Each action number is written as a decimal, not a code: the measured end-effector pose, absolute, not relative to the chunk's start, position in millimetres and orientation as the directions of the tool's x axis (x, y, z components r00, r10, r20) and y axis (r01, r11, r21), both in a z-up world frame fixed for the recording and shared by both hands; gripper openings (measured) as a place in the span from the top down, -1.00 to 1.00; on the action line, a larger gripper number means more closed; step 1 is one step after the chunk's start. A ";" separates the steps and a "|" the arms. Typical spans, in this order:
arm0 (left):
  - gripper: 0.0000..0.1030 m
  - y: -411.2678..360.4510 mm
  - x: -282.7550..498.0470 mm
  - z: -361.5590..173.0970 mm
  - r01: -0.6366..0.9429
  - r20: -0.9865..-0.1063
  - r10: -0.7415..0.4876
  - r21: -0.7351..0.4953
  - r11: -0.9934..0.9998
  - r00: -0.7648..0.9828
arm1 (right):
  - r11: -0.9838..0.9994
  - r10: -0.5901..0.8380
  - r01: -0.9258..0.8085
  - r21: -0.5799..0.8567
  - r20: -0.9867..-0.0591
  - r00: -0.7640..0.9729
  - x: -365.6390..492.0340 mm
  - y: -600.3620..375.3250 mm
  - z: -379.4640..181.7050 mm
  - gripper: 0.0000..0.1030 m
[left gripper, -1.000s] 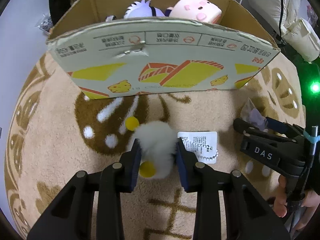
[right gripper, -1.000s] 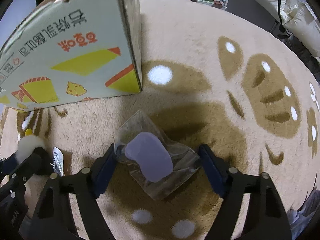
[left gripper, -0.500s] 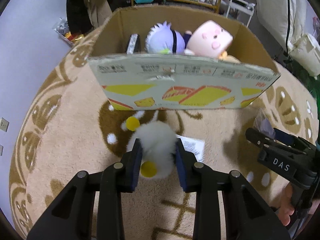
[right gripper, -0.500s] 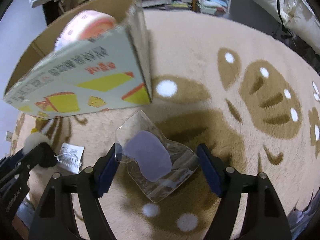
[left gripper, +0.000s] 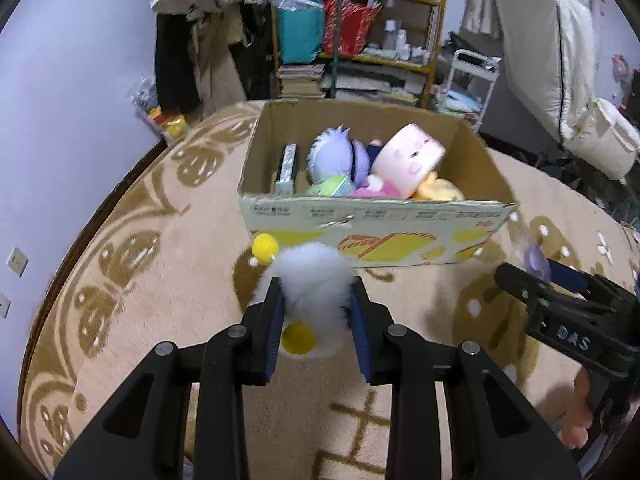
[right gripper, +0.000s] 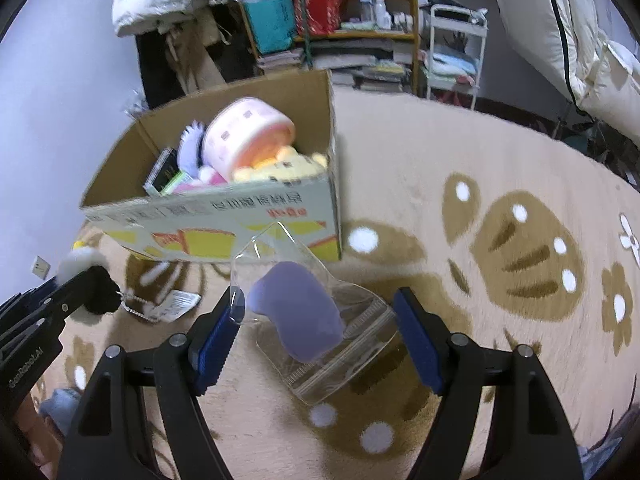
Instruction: Organize soft objects
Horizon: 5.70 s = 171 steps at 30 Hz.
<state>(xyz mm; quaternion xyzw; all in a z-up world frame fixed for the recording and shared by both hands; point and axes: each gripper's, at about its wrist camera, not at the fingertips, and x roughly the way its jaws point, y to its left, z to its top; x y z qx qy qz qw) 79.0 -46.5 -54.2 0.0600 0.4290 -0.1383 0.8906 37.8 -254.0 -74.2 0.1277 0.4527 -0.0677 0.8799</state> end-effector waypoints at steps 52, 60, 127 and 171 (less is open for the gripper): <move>0.36 -75.0 153.9 -20.6 0.270 -0.588 -0.139 0.141 0.952 0.797 | 0.993 0.001 0.071 0.095 -0.606 0.796 121.8 -240.7 -36.8 -0.58; 0.14 -72.5 164.7 -36.1 0.239 -0.635 -0.089 0.155 0.959 0.768 | 0.993 0.015 0.062 0.102 -0.620 0.785 124.6 -239.6 -45.8 -0.61; -0.93 7.4 7.2 37.9 0.169 -0.413 -0.110 0.110 0.979 0.904 | 0.986 -0.133 0.160 0.054 -0.332 0.934 -38.4 -247.7 39.6 -1.00; -0.93 -3.7 13.2 24.7 0.163 -0.419 -0.088 0.146 0.976 0.904 | 0.985 -0.132 0.166 0.050 -0.405 0.905 -26.2 -259.7 3.4 -1.00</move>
